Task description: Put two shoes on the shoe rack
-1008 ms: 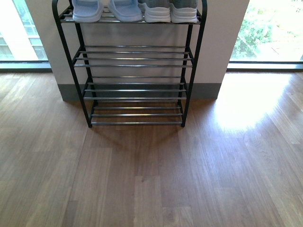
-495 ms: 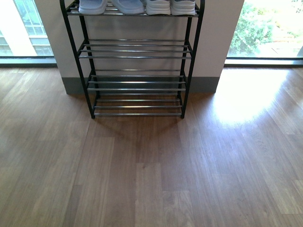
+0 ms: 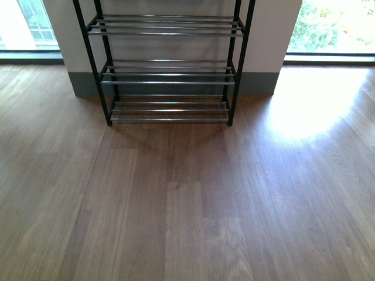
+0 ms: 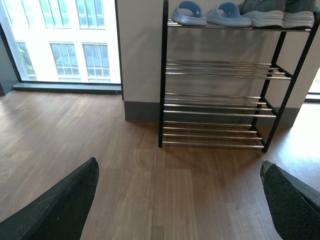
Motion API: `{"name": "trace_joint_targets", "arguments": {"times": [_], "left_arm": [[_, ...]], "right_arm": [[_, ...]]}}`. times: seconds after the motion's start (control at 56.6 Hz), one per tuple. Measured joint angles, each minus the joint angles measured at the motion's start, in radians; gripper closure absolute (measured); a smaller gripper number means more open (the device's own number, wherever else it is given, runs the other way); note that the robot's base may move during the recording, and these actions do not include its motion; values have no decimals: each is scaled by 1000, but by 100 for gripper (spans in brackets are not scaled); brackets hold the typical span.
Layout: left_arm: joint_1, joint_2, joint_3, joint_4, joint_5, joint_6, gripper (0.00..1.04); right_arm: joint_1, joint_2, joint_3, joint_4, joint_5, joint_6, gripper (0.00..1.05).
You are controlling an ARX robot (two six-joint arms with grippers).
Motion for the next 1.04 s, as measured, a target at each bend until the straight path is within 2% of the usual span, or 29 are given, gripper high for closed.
{"name": "trace_joint_targets", "arguments": {"times": [1.043], "left_arm": [[0,0,0,0,0,0,9]], "right_arm": [[0,0,0,0,0,0,9]]}}
